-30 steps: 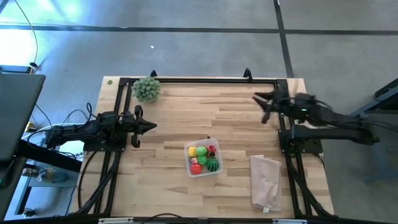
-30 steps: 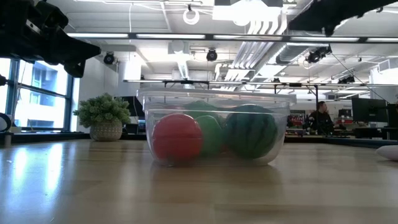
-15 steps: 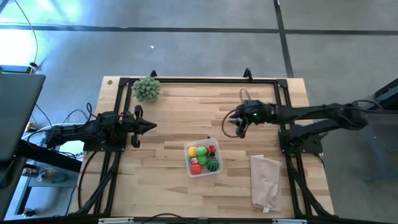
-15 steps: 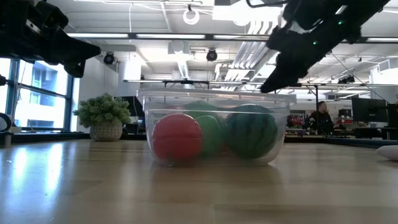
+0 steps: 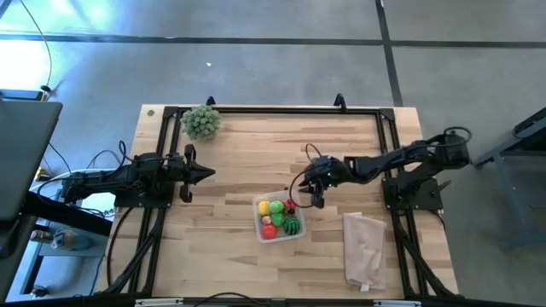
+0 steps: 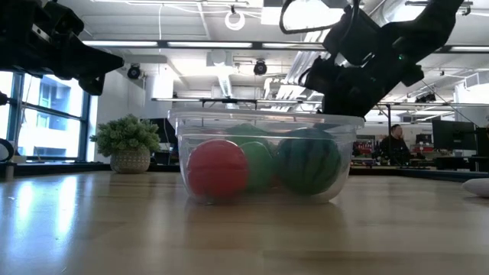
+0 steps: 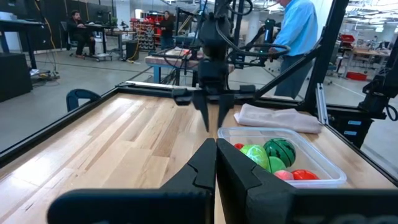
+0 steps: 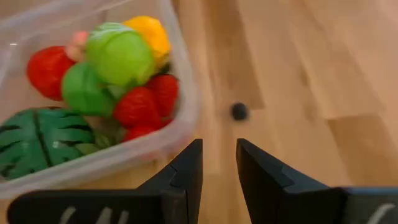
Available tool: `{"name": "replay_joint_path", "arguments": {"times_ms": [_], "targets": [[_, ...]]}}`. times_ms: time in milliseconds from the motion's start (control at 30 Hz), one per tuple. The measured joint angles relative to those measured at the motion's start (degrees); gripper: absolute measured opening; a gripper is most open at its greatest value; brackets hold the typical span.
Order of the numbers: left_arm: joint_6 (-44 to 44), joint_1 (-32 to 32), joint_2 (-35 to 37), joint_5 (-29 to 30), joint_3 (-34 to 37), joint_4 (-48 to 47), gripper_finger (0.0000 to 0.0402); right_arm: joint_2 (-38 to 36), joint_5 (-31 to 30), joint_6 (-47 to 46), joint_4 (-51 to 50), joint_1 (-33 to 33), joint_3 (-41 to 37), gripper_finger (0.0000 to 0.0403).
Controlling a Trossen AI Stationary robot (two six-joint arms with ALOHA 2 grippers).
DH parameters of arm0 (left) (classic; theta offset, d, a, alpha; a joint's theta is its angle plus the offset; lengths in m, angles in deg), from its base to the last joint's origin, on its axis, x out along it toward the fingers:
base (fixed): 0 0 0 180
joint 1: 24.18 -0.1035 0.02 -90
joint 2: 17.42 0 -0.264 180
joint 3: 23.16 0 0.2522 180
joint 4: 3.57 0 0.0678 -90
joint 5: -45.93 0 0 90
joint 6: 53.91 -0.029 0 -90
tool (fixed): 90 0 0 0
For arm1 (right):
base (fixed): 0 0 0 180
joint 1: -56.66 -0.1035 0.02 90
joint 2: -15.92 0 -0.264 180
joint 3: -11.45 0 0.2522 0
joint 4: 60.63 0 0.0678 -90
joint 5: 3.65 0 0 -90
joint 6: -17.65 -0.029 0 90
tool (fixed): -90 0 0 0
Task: Pick and placing Produce into tupperware
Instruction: Adjust the transparent bin on the table
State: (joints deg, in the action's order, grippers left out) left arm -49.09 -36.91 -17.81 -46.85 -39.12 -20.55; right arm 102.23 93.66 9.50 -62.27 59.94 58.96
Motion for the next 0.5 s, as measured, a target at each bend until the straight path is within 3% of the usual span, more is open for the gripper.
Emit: {"name": "replay_joint_path", "arguments": {"times_ms": [500], "targets": [[0.00, 0.00, -0.01, 0.01, 0.00, 0.00, 0.0001, 3.82, 1.09, 0.02, 7.02, -6.92, 0.91, 0.0089]]}}
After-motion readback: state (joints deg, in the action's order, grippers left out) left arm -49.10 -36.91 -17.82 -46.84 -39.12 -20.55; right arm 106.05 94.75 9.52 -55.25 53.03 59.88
